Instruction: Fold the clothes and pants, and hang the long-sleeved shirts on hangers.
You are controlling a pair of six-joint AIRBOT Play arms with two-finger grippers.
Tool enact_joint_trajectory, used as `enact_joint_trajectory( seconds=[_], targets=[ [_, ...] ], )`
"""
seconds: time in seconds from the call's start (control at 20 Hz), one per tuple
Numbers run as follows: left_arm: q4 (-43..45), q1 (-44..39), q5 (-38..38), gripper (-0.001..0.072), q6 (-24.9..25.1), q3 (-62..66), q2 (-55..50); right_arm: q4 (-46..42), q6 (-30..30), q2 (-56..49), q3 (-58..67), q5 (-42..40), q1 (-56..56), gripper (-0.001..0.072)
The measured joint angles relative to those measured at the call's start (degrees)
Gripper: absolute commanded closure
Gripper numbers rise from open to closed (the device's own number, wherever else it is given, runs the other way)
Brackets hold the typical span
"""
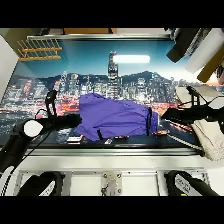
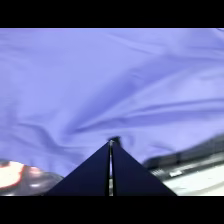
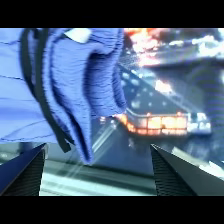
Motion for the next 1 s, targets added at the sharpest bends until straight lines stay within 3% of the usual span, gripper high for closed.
enact_joint_trajectory(
  seconds=[0.3,0.45,0.7,1.0],
  targets=[
    [-0.2,-6.3,0.7,0.0700,-4.6,0.0,-0.6,12.0,-21.2,-10.1,-1.9,0.4,-4.8,-0.0008],
    [-0.2,-7.3,0.3,0.0700,-6.8,0.0,-1.4,16.1,-28.3,-14.4,-2.1,0.5,-5.1,-0.0008],
    [-0.2,-7.7,-0.3,0.0700,-8.6,0.0,-1.7,19.5,-33.6,-19.2,-2.2,-0.1,-4.5,-0.0008],
    [-0.2,-7.8,-0.4,0.0700,-9.2,0.0,-1.7,22.0,-35.0,-23.0,-2.2,-0.8,-0.5,-0.0008]
  ],
)
